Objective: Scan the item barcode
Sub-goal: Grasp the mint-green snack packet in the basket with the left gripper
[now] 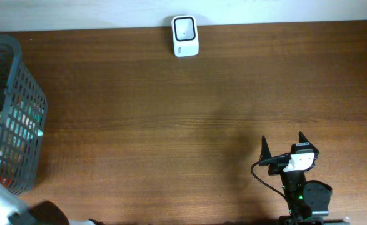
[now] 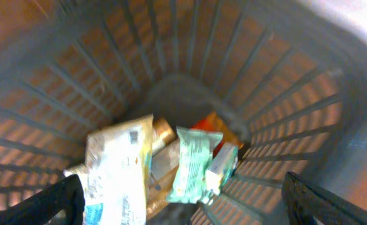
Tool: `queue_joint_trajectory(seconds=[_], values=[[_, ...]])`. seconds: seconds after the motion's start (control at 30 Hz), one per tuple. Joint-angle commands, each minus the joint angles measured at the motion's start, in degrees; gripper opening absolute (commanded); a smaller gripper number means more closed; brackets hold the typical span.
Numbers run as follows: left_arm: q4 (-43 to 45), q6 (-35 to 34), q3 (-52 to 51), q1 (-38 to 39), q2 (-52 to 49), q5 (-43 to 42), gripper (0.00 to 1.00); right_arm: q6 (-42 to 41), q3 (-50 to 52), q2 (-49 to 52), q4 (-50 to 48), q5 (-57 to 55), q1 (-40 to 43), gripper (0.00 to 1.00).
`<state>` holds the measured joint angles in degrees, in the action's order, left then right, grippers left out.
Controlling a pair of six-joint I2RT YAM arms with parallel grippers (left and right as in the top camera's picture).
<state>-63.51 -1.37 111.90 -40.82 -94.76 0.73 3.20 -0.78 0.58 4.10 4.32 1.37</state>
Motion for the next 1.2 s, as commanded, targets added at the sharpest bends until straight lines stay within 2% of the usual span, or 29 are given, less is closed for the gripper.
queue_joint_trajectory(seconds=[0.0,0.1,0.23,0.43,0.6,0.8,0.9,1.07,1.17], values=[[-1.33,-0.20,-2.64,-2.14,-5.55,-4.44,1.00,-0.04,0.46,-0.39,-0.02,-0.48,0.15,0.99],[-1.05,1.86,-4.00,-2.23,-9.46,-5.33,0.99,-0.04,0.46,-0.39,-0.02,-0.50,0.15,0.99],[-0.20,7.93,-4.42,-2.23,-15.21,-10.29,0.93,-0.04,0.46,-0.39,-0.02,-0.50,0.15,0.99],[1.29,12.85,-4.42,-2.23,-21.99,-13.64,0.77,-0.04,0.46,-0.39,-0.02,-0.50,0.15,0.99],[3.76,12.85,-4.85,-2.23,-24.81,-13.62,0.70,-0.04,0.46,-0.39,-0.02,-0.50,0.15,0.99],[5.84,12.85,-5.27,-2.23,-28.85,-13.66,0.67,-0.04,0.46,-0.39,-0.02,-0.50,0.15,0.99],[6.10,12.85,-5.27,-2.23,-30.08,-13.60,0.60,-0.04,0.46,-0.39,-0.02,-0.48,0.15,0.99],[7.37,12.85,-5.90,-2.23,-31.04,-13.62,0.56,-0.04,0.46,-0.39,-0.02,-0.50,0.15,0.99],[7.52,12.85,-5.92,-2.23,-31.06,-13.60,0.50,-0.04,0.46,-0.39,-0.04,-0.50,0.15,0.99]])
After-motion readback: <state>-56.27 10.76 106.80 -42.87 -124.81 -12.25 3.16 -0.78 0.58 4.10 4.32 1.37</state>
